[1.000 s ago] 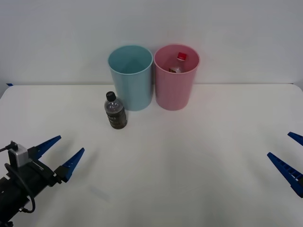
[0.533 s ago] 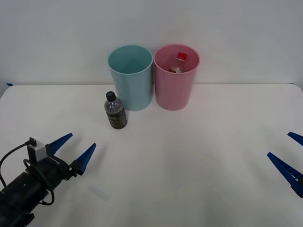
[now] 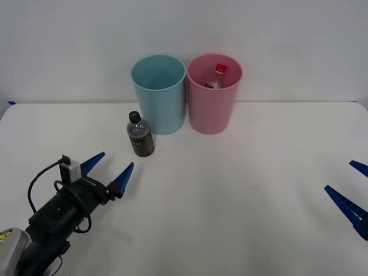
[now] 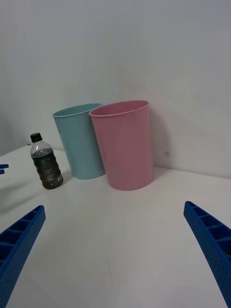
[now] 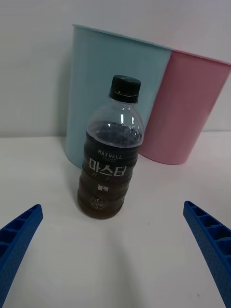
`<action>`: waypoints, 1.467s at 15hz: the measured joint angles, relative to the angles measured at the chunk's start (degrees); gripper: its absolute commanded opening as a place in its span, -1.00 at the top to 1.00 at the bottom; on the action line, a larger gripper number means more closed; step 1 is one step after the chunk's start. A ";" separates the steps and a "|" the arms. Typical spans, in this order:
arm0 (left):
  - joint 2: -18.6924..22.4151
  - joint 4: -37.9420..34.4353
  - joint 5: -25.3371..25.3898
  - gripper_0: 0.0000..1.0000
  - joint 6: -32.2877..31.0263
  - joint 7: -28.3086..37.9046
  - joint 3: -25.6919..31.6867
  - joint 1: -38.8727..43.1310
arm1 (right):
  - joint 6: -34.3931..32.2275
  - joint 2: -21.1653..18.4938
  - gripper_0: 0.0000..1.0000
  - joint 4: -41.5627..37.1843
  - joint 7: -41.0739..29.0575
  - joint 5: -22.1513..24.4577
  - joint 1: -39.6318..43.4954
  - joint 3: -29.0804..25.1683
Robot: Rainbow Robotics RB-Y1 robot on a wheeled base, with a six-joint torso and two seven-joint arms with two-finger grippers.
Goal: Grasp the object on the table and drop it into the matching bin: aluminum can to the light blue bin, PET bottle to the pink bin.
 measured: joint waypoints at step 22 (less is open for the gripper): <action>-5.20 28.18 -5.03 -1.00 2.58 -5.78 1.64 -26.33 | 0.00 0.00 -1.00 0.00 -0.01 0.00 0.00 0.00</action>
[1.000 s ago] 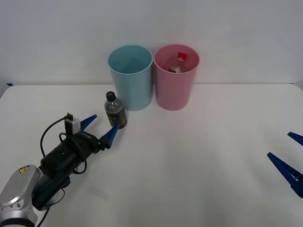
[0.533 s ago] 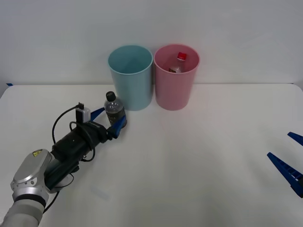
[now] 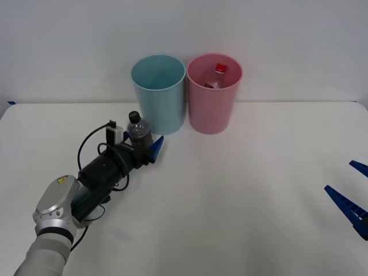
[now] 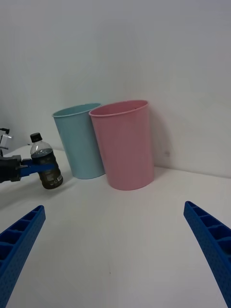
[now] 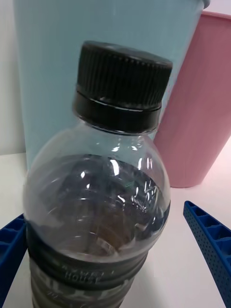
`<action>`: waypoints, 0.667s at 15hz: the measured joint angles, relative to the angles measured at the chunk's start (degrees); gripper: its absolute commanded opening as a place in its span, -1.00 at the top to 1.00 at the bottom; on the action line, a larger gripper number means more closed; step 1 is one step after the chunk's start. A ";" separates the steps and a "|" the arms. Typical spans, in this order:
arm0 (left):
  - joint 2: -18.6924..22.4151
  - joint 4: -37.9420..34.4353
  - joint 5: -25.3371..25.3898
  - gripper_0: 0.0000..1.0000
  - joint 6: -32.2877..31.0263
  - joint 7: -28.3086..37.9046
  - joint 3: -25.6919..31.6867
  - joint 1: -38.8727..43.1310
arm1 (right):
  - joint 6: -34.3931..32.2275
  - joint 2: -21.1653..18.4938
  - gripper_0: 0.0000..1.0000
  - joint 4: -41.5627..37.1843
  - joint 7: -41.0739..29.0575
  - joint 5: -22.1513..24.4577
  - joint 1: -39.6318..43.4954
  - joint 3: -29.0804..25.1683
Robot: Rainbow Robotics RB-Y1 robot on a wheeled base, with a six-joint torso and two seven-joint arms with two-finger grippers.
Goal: Grasp the object on the table and drop it into the matching bin: aluminum can to the light blue bin, PET bottle to the pink bin.
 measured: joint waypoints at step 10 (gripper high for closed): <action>-0.53 -0.03 -0.41 1.00 0.27 -0.50 0.54 -0.13 | 0.00 0.00 -1.00 0.00 0.00 0.00 0.00 0.00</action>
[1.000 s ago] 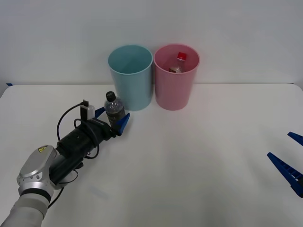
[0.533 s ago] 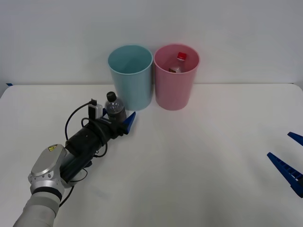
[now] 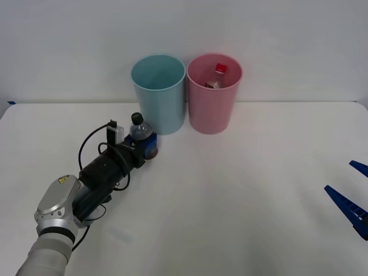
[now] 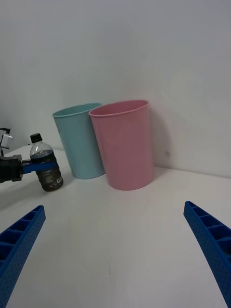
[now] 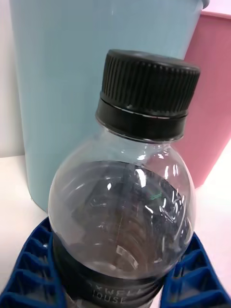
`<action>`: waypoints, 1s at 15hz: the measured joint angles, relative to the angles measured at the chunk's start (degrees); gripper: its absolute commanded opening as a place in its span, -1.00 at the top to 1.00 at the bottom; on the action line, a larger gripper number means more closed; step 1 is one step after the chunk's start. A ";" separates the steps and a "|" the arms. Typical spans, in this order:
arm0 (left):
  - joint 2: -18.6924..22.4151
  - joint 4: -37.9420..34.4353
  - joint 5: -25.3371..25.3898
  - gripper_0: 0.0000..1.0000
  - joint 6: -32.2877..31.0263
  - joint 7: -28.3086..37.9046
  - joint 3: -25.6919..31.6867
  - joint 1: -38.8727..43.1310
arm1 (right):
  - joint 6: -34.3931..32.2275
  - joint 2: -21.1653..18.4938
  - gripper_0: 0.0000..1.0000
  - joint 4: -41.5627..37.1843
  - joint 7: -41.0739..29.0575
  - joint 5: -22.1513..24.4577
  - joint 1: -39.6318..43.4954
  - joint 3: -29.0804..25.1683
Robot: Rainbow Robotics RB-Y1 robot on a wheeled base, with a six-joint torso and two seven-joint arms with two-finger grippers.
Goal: Grasp the object on the table and drop it into the matching bin: aluminum can to the light blue bin, PET bottle to the pink bin.
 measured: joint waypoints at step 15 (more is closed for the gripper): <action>20.62 -3.15 20.14 1.00 -3.16 2.21 -10.77 2.63 | 0.00 0.00 -1.00 0.00 -0.01 0.00 0.00 0.00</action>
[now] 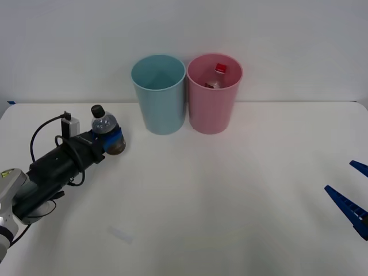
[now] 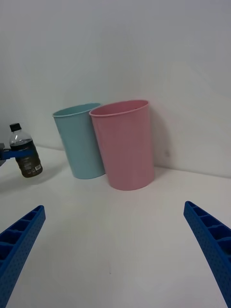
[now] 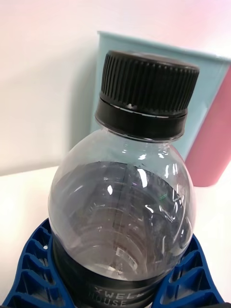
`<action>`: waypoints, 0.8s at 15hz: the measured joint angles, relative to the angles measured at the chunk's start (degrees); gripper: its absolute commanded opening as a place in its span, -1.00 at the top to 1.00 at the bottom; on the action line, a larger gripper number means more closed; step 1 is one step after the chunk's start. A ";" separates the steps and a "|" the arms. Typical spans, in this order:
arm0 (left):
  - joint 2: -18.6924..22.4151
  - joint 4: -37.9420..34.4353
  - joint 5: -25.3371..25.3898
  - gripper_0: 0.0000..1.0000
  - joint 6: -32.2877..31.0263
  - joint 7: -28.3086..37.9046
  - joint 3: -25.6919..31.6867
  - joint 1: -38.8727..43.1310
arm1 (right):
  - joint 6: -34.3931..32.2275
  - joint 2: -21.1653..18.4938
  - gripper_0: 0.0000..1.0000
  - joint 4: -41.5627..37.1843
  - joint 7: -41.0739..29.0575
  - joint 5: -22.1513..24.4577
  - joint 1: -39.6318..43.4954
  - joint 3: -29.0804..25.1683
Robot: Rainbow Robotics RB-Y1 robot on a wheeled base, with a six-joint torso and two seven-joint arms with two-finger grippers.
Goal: Grasp the object on the table and drop it into the matching bin: aluminum can to the light blue bin, PET bottle to the pink bin.
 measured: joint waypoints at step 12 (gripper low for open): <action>5.09 -25.21 -4.49 1.00 2.66 22.20 5.22 2.10 | 0.00 0.00 -1.00 0.00 0.00 0.00 0.00 0.00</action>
